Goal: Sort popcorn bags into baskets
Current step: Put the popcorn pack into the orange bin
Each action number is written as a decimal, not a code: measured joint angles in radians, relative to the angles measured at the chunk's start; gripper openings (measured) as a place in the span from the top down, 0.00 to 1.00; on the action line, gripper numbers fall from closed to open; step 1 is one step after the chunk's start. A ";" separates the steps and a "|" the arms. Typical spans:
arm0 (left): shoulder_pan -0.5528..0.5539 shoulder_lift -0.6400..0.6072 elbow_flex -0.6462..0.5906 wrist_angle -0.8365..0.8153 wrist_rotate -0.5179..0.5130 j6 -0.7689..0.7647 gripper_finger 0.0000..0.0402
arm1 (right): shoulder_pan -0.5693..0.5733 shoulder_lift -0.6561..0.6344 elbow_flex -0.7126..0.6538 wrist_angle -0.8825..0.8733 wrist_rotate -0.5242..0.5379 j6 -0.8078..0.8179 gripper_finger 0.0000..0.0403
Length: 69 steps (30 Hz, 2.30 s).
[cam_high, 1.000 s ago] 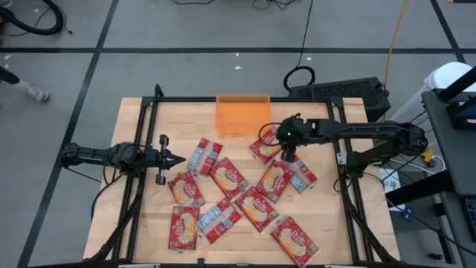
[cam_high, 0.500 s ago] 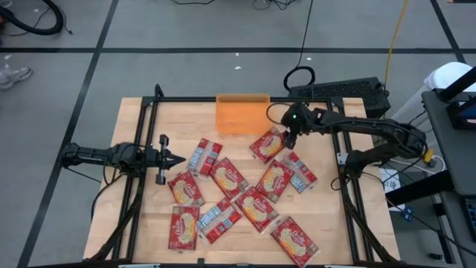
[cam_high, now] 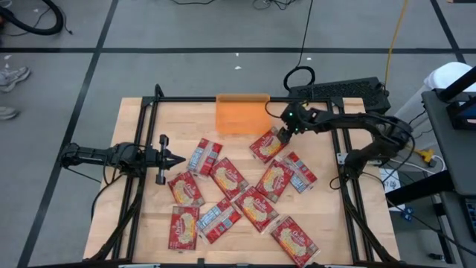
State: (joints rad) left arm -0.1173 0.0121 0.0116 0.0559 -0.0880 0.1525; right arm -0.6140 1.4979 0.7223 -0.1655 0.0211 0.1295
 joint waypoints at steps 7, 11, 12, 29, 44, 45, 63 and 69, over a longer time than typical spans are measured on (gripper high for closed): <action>0.000 0.000 0.000 0.001 0.000 0.000 0.98 | 0.000 0.105 0.001 0.092 -0.120 -0.022 0.42; 0.000 0.000 0.000 0.001 0.000 -0.023 0.98 | 0.004 0.134 0.004 0.087 -0.157 -0.048 0.46; 0.000 0.000 0.000 0.001 0.000 -0.024 0.98 | 0.008 0.136 0.004 0.087 -0.157 -0.058 0.48; 0.001 0.000 0.000 0.009 -0.026 -0.108 0.98 | 0.133 0.001 -0.004 0.032 -0.282 -0.023 1.00; -0.012 0.206 0.000 0.204 -0.212 -0.552 0.97 | 0.434 -0.238 -0.001 0.105 -0.178 0.016 1.00; -0.018 0.241 0.000 0.254 -0.197 -0.535 0.97 | 0.446 -0.240 -0.001 0.116 -0.178 0.016 1.00; -0.077 1.036 0.194 0.662 -0.252 -0.468 0.35 | 0.607 -0.228 -0.001 0.262 -0.120 0.005 1.00; -0.072 1.322 0.385 0.654 -0.250 -0.334 0.20 | 0.637 -0.209 0.000 0.292 -0.121 -0.011 1.00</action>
State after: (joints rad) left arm -0.1894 1.3342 0.3964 0.7099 -0.3378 -0.1817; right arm 0.0226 1.2888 0.7227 0.1269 -0.0995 0.1188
